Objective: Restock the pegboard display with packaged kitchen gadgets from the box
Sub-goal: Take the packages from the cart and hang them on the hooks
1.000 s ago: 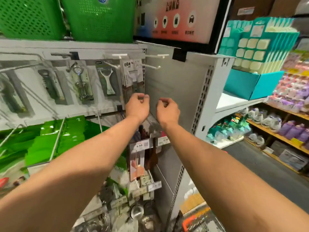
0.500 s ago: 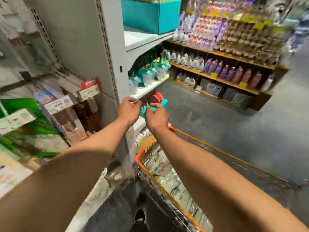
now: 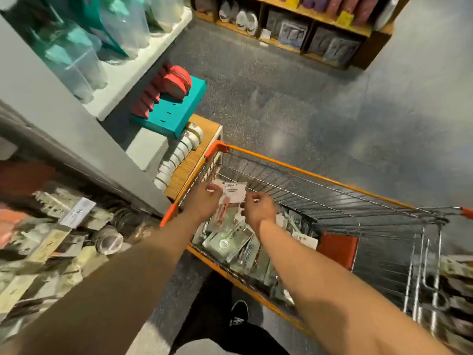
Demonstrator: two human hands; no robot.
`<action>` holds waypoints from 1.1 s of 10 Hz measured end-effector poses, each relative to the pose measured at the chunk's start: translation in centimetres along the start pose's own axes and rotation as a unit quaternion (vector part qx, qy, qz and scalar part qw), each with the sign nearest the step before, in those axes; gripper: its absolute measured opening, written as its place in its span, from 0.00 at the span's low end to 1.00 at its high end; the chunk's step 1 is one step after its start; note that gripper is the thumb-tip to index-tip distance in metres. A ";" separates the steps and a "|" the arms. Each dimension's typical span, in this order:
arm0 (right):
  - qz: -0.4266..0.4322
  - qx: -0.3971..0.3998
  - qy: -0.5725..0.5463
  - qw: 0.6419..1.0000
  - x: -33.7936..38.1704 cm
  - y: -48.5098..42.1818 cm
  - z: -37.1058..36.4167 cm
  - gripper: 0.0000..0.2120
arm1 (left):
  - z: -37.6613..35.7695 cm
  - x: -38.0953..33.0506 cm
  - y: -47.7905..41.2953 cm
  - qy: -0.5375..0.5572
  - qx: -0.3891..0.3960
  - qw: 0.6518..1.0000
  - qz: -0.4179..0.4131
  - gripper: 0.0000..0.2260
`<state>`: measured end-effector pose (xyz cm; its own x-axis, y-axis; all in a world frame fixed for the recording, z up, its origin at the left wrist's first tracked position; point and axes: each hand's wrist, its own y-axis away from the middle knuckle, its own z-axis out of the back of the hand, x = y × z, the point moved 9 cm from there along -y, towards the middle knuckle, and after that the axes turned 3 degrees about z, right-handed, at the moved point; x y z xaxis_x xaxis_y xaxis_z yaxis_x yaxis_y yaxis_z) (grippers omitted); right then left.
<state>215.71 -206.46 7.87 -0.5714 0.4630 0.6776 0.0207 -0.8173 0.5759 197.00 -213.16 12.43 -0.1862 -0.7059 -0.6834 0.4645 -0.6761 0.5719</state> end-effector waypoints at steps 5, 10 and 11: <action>-0.166 0.084 0.083 0.979 -11.3 -10.1 -7.4 0.08 | -12.1 14.7 -14.8 -0.141 0.143 0.975 0.092 0.18; -0.203 0.113 0.001 0.973 -12.5 -9.2 -10.5 0.08 | -12.3 16.6 -15.9 -0.160 0.100 0.969 0.158 0.16; -0.236 0.131 -0.039 0.962 -14.5 -7.4 -10.4 0.10 | -11.9 15.0 -16.0 -0.183 0.078 0.969 0.147 0.14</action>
<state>215.32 -210.62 -10.95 -0.5043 0.7943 0.3389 -0.0146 -0.4002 0.9163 197.04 -210.40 -12.33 -0.3743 -0.8808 -0.2899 0.4125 -0.4381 0.7987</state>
